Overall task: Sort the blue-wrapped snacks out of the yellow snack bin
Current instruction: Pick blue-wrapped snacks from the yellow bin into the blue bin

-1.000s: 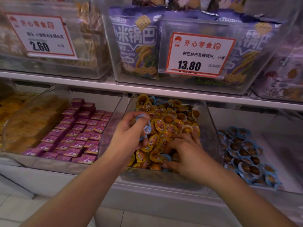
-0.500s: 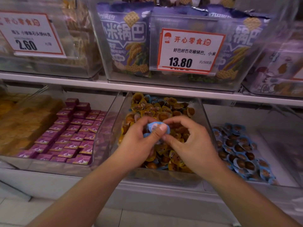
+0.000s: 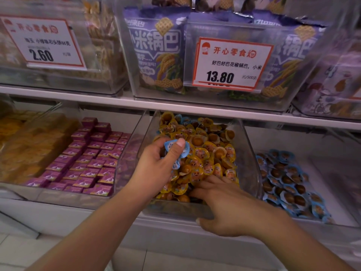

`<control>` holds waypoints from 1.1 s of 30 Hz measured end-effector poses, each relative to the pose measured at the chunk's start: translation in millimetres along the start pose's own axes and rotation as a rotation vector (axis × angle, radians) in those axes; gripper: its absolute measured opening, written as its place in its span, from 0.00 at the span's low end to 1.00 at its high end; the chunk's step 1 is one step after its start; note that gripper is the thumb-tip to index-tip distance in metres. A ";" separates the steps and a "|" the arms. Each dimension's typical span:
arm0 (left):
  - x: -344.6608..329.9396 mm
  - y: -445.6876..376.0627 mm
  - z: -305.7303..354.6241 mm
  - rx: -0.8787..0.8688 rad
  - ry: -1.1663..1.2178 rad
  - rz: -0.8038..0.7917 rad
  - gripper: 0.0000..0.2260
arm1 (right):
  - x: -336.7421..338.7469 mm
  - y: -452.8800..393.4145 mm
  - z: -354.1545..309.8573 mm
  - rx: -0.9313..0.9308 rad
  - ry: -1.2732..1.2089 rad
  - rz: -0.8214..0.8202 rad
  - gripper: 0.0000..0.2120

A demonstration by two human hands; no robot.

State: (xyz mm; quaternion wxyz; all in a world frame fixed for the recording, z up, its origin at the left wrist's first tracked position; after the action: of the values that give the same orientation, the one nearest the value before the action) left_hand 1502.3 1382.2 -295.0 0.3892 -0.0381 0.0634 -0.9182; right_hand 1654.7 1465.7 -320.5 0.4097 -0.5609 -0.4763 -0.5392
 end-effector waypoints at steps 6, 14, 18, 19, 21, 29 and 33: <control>4.1 1.9 -0.1 0.011 -0.014 -0.002 0.21 | 12.2 -2.0 7.2 -0.041 -0.146 0.058 0.15; -3.8 0.0 1.4 -0.041 -0.055 0.007 0.19 | 11.6 4.7 23.3 -0.116 -0.602 -0.033 0.13; -12.1 2.5 3.8 -0.061 -0.059 -0.023 0.15 | 20.5 3.6 27.2 -0.201 -0.832 0.156 0.08; -13.3 3.4 4.5 -0.061 -0.048 -0.029 0.15 | 24.7 2.1 25.9 -0.260 -0.901 0.307 0.09; -15.5 5.8 6.0 -0.082 -0.026 -0.019 0.15 | 28.1 2.7 24.8 -0.464 -1.177 0.625 0.10; -53.7 28.0 19.0 -0.699 -0.690 -0.057 0.18 | 42.1 4.7 -8.5 -0.539 -2.397 0.368 0.25; -74.4 32.0 18.5 -0.679 -0.735 -0.160 0.27 | 46.8 15.5 0.7 -0.597 -2.320 0.634 0.15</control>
State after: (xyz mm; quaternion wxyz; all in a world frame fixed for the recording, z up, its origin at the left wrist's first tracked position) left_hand 1578.9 1412.1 -282.8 0.2801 -0.4878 0.2143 -0.7985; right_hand 1668.3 1467.4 -273.1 -0.2855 -0.8685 -0.2595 0.3112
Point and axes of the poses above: each hand's wrist, its own y-axis away from the middle knuckle, its own x-axis out of the back of the hand, z = x × y, the point moved 3 cm from there along -y, towards the middle knuckle, and after that the axes turned 7 degrees about z, right-handed, at the moved point
